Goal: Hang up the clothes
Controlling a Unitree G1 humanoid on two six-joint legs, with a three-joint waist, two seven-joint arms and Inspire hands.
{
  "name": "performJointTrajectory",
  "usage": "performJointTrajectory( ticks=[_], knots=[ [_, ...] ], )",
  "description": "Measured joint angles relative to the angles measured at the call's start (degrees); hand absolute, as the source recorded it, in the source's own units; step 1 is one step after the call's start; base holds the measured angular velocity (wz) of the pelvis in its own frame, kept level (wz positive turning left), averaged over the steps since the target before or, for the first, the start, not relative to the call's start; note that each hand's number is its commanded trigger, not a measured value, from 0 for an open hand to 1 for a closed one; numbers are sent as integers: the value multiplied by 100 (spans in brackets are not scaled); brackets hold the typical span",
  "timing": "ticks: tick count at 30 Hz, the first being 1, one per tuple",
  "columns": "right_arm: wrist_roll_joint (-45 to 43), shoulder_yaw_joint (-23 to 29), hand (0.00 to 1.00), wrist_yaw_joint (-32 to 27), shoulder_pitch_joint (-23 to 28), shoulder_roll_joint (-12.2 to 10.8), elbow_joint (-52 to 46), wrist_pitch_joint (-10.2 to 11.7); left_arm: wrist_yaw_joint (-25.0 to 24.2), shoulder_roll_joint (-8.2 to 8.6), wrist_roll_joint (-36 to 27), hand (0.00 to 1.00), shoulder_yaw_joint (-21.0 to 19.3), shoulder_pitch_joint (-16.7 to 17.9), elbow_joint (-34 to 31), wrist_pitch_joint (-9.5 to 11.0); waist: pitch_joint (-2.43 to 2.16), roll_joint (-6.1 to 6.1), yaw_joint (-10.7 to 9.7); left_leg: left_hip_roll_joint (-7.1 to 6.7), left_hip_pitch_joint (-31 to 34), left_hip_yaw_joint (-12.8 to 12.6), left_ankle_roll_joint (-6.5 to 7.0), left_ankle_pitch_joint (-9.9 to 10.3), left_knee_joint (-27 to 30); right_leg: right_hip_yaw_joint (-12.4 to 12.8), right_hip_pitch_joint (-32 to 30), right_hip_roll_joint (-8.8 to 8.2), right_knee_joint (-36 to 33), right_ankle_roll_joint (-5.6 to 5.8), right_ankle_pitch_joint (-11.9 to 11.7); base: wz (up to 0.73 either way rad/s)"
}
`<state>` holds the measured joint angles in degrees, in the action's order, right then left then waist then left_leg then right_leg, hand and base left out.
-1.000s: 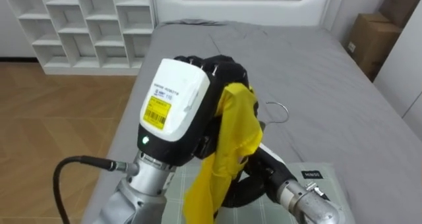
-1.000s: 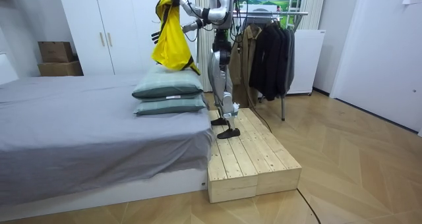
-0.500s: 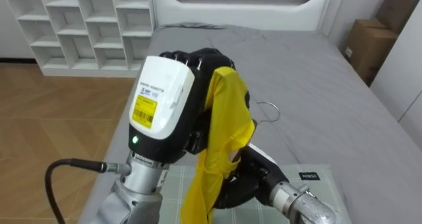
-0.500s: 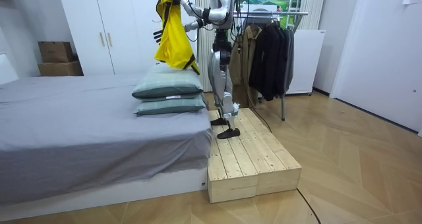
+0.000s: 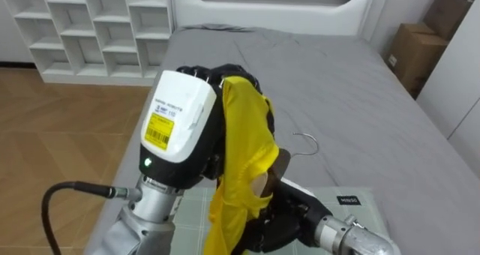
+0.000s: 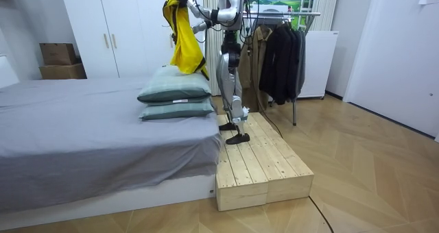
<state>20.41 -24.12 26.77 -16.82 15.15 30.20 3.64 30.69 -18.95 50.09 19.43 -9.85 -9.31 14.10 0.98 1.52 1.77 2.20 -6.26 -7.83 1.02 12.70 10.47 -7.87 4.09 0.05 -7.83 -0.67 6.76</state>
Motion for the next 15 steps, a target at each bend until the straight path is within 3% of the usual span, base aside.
performJointTrajectory(
  ticks=[15],
  knots=[
    [4, -1, 100, 48, 295, 69, 20, -1, -113, -122, 2, 100, 136, 82, 1, -279, -4, -1, -24, 3, -61, 3, 0, 0, 8, -8, 70, 2, 9, 0, 0, 0]
  ],
)
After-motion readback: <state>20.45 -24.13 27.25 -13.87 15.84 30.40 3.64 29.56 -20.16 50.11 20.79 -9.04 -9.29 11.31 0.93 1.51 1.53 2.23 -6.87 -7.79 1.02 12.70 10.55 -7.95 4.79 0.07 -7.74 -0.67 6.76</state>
